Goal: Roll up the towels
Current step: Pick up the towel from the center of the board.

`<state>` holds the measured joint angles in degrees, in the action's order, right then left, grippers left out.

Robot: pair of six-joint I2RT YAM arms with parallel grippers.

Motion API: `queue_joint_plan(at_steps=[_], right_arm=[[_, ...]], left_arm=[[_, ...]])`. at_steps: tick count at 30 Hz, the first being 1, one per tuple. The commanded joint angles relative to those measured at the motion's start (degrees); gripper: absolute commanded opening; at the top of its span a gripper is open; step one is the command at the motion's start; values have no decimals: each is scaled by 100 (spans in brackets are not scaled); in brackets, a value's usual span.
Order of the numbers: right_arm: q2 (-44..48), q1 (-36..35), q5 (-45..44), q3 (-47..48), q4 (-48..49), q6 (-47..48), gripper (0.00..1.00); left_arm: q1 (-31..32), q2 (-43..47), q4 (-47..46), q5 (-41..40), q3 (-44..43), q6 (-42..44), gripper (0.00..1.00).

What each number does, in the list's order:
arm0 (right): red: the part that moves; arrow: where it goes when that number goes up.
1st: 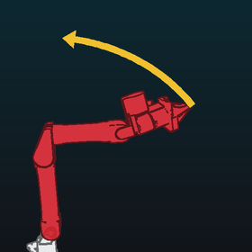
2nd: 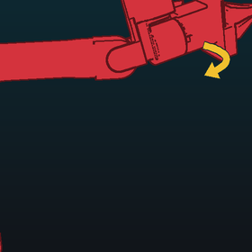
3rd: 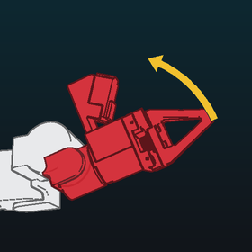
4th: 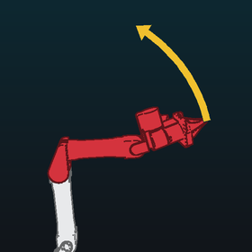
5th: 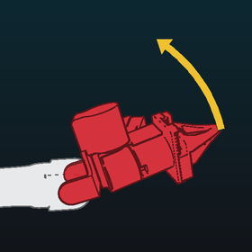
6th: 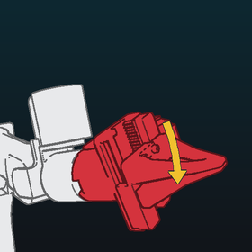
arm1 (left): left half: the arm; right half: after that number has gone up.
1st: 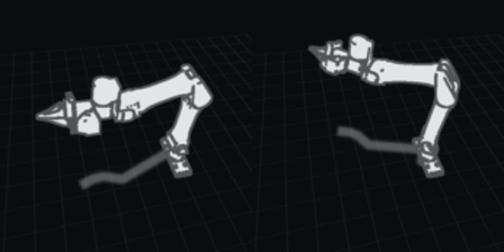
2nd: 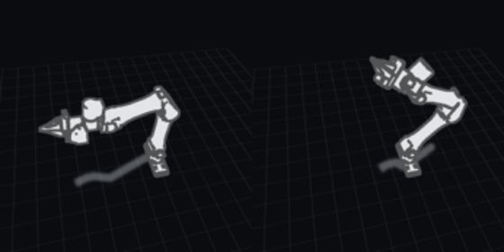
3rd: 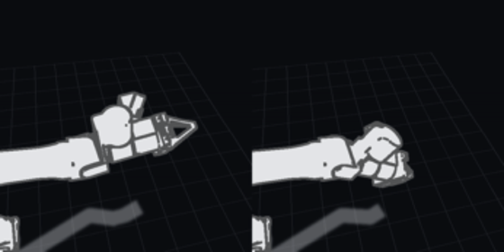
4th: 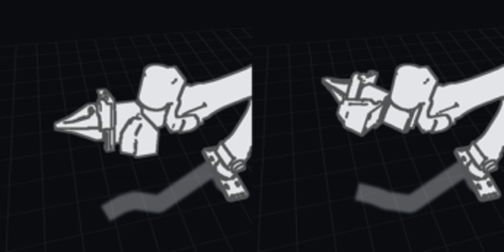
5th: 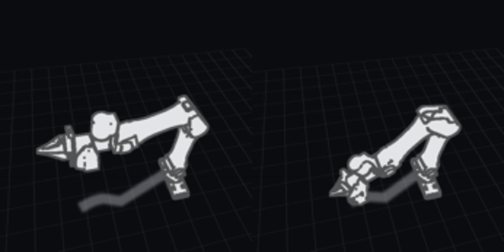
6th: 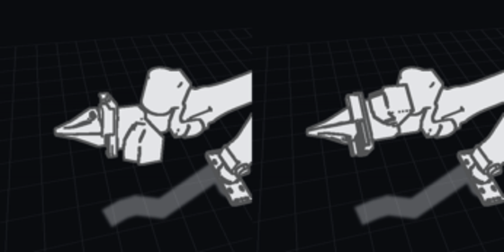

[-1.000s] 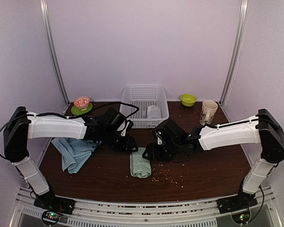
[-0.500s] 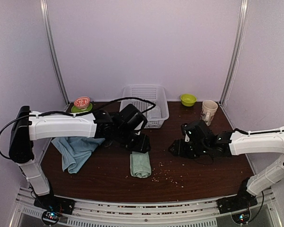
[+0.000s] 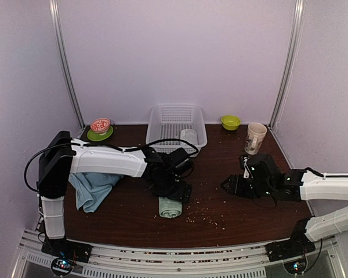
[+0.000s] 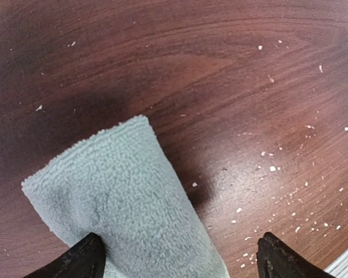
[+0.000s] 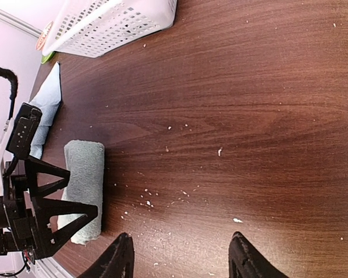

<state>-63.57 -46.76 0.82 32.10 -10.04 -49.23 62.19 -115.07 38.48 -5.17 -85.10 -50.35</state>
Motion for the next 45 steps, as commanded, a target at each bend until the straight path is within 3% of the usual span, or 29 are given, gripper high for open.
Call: queue_joint_plan(at_steps=[1,14,40,45], right_arm=[[177,100,87,-114,109,137,56],[327,328,410,-293,241,323,57],[396,467,645,-459,373,318,57],[479,489,675,-488,344,316,57]], left_arm=[[-14,-81,227,-204,-131,-264,94],[-30,-77,345,-403,27,-662,98],[-264,-298,28,8,232,-906,98],[-277,-406,-101,170,338,-944,93]])
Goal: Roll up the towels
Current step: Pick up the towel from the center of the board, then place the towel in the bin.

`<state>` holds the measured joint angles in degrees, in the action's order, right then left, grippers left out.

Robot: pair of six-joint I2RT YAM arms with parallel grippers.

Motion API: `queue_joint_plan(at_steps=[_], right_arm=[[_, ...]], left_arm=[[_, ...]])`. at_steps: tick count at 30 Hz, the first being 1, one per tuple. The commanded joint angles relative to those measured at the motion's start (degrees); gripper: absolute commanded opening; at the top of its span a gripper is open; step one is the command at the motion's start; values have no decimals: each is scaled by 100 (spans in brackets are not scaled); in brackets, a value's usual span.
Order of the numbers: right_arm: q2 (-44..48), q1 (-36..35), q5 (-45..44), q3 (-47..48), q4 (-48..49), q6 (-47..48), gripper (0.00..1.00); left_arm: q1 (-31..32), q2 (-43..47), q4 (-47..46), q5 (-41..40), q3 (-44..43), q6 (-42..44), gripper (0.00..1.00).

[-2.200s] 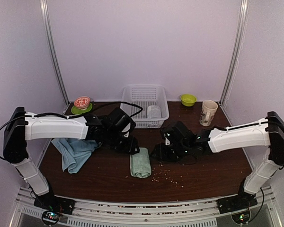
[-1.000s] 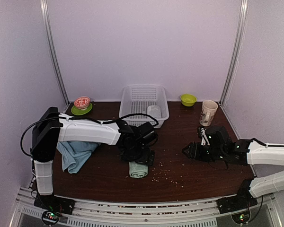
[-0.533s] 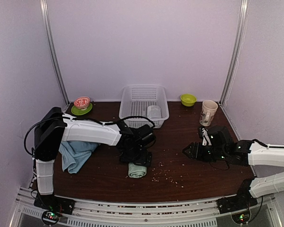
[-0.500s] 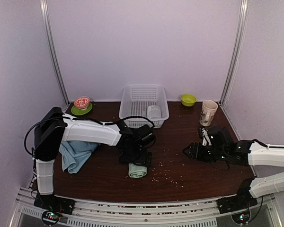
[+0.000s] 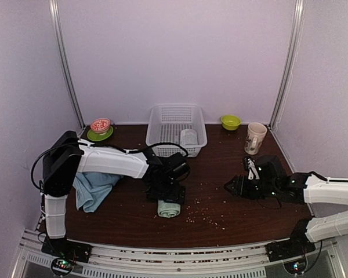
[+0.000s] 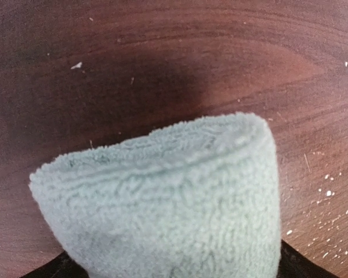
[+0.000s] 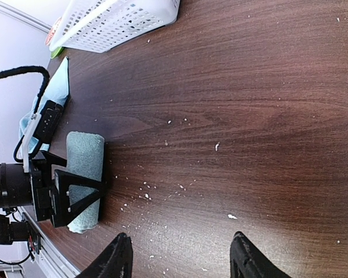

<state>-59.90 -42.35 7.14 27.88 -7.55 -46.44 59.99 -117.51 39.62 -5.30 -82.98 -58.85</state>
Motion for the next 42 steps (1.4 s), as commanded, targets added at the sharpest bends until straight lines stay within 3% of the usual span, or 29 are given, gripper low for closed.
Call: queue_joint_plan(at_steps=[1,9,16,17,30,36,42], right_arm=[[137,55,42,-71,83,37,57],[361,119,35,-81,-49,53,57],[427,176,42,-14,-196,118,57],[431,184,42,3,-222,128,57],[711,244,-75,342,-743,473,57],[731,253,-52,338,-839,590,57],[534,253,2,207,-707,630,57]], left_arm=[[-57,-184,-224,218,153,-94,90],[-66,-330,-274,520,277,-78,52],[-119,105,10,212,72,34,3],[-157,240,110,125,-26,80,0],[-963,1037,1559,-919,-2498,1138,0],[-1551,607,1432,-949,-3543,1653,0],[-2031,-526,936,-741,-4739,2270,0]])
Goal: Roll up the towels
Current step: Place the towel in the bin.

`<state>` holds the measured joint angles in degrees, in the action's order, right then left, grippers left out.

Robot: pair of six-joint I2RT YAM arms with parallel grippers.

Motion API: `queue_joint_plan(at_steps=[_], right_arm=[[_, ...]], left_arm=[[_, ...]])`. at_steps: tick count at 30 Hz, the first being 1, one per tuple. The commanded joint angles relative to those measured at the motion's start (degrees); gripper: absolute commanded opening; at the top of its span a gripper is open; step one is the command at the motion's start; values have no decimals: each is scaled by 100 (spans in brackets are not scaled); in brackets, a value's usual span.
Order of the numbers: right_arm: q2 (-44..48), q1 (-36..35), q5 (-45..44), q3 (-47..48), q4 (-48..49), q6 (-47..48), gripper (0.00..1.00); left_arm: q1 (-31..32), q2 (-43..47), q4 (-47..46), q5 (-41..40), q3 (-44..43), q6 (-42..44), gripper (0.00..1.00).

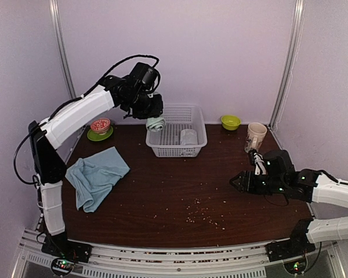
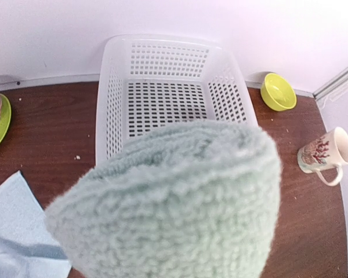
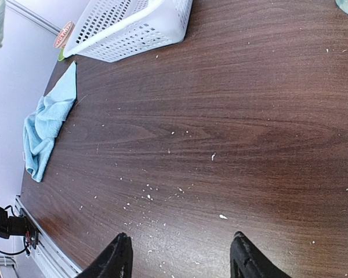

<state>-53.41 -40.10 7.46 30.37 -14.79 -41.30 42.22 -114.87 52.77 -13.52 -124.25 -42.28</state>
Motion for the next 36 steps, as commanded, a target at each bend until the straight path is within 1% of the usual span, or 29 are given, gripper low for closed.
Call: queue_joint_plan(at_steps=[1,4,8,13,16,22,30,36], right_arm=[[-166,28,-13,-63,48,115,57],[-326,28,135,-84,137,86,57],[-563,28,324,-140,268,34,57],[-671,37,121,-13,112,223,57],[-690,35,81,18,110,274,57],[-743,78,67,26,82,307,57],[-732,169,53,28,81,336,57],[-741,211,58,15,102,352,57]], left_arm=[[-319,-984,-468,100,-802,673,0],[-508,-1439,-918,266,-1180,835,0],[-708,-1807,-1611,323,-1246,951,0],[-770,-2298,-2130,487,-1434,961,0],[-774,-2662,-2222,631,-1688,886,0],[-767,-3164,-2434,959,-1847,574,0],[-659,-3366,-2278,1079,-1810,371,0],[-579,-3276,-1975,1321,-1539,78,0]])
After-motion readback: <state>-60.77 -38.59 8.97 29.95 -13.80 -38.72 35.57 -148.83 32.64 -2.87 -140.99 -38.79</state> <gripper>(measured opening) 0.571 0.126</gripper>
